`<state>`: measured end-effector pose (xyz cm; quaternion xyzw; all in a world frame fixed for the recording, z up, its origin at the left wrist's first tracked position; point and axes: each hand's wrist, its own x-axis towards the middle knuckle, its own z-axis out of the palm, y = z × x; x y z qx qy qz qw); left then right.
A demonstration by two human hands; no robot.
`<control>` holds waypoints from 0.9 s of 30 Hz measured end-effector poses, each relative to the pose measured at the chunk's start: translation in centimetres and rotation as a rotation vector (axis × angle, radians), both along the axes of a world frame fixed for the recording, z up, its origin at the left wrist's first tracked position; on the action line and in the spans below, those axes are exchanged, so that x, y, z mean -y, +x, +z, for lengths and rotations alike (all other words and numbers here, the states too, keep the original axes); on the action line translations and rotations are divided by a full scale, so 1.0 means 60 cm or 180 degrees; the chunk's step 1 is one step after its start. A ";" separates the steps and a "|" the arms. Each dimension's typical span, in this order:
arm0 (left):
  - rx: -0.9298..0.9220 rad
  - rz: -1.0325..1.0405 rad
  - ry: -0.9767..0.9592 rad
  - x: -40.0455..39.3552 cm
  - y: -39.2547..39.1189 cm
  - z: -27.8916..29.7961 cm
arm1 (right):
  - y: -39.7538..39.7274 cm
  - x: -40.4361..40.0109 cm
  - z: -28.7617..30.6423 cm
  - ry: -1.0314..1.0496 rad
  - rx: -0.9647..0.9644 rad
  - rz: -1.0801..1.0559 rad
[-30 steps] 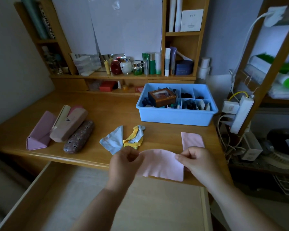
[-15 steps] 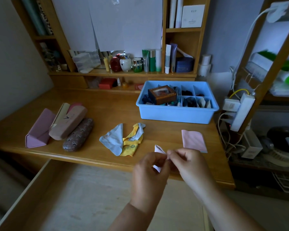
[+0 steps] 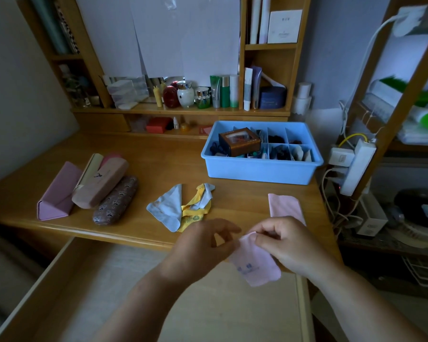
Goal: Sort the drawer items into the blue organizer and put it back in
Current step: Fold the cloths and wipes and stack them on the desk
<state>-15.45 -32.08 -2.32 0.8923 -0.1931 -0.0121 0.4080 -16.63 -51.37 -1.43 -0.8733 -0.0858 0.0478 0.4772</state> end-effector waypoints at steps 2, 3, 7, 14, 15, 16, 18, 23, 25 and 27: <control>-0.0006 -0.0027 0.0352 -0.006 0.004 0.005 | 0.008 0.010 0.003 -0.0048 -0.0088 -0.0100; -0.0009 -0.0019 0.0381 -0.007 0.006 0.006 | 0.012 0.012 0.005 -0.0062 -0.0157 -0.0118; 0.0192 0.0393 -0.0044 -0.002 0.018 0.006 | 0.034 0.015 0.010 -0.0129 0.0067 -0.0151; 0.1651 0.0355 0.0333 0.002 0.016 -0.065 | 0.043 0.018 -0.056 -0.0513 0.0790 0.0165; 0.1644 0.0244 0.0617 0.000 0.010 -0.080 | 0.041 0.020 -0.076 -0.0724 0.0774 0.0228; 0.1643 0.0126 0.0825 -0.002 0.005 -0.094 | 0.037 0.021 -0.093 -0.0875 0.0753 0.0289; 0.1664 -0.0018 0.1029 -0.004 -0.003 -0.109 | 0.028 0.023 -0.108 -0.1042 0.0846 0.0327; 0.2199 -0.0280 0.1260 0.002 -0.008 -0.114 | 0.031 -0.003 -0.090 -0.1055 0.1483 0.0332; 0.2204 -0.0339 0.1306 0.002 -0.011 -0.113 | 0.039 -0.025 -0.092 -0.1130 0.1186 0.0837; 0.2147 -0.0347 0.1303 -0.001 -0.015 -0.114 | 0.051 -0.036 -0.105 -0.1409 0.0946 0.1240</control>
